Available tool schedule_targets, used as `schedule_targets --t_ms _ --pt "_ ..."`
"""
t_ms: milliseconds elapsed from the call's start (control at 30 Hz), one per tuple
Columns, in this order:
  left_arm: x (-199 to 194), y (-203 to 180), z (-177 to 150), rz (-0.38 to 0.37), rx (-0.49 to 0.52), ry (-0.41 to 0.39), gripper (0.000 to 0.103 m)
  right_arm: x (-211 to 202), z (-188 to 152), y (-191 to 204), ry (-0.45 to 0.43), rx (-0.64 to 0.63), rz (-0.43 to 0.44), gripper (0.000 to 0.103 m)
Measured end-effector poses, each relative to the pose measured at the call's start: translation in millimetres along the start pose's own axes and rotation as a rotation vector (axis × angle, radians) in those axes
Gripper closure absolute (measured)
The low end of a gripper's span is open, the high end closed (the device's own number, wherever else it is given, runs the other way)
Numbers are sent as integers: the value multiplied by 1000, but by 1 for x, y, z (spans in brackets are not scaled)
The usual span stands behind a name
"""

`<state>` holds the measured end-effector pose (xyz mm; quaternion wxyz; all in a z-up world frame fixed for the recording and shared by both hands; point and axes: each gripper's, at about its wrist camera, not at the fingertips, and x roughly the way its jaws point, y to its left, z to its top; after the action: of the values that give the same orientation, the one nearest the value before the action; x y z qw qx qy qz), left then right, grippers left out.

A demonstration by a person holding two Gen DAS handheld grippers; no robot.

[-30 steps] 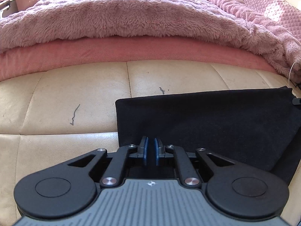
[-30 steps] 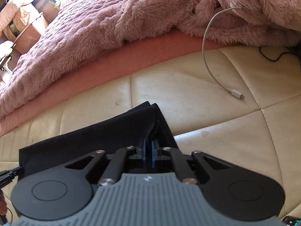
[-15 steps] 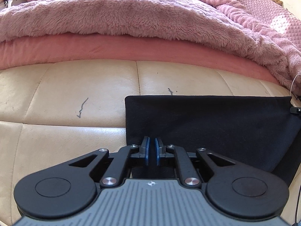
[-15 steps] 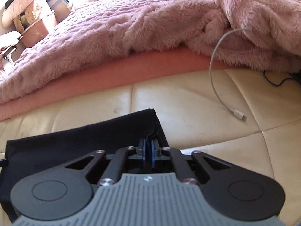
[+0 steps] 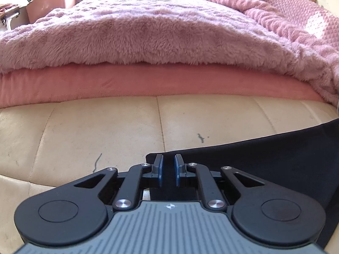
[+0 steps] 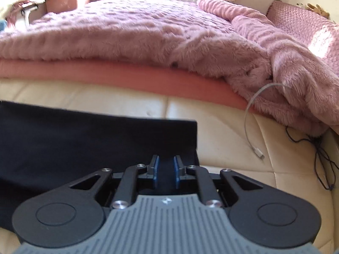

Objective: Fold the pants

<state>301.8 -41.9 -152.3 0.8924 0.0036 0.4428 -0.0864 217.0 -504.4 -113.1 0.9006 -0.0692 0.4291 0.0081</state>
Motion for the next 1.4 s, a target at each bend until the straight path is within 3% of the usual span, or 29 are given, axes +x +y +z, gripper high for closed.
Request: schedule_targets --t_ms 200,367,500,667,900,1000,1300,1400 --pt "12 -1 -4 35 60 -6 91 11 -17 -18 26 57 -6 97" --pt "-16 15 -4 36 17 -7 91 -7 -16 -16 13 86 -76 96" --pt "-55 12 -26 -80 35 10 91 -41 -22 5 -52 125 19 95" --pt "-79 -6 -66 -150 101 53 91 -66 -34 72 -105 95 146 95" --pt "-81 -10 -98 -115 159 134 92 -53 -54 138 -85 114 179 95" --pt "-85 -10 -106 -110 201 151 92 -43 -66 149 -49 109 173 95" --pt "-120 2 -117 -102 204 109 90 -51 -75 153 -77 94 142 95" --pt "-130 -11 -126 -64 269 90 77 -60 -79 154 -124 82 123 94"
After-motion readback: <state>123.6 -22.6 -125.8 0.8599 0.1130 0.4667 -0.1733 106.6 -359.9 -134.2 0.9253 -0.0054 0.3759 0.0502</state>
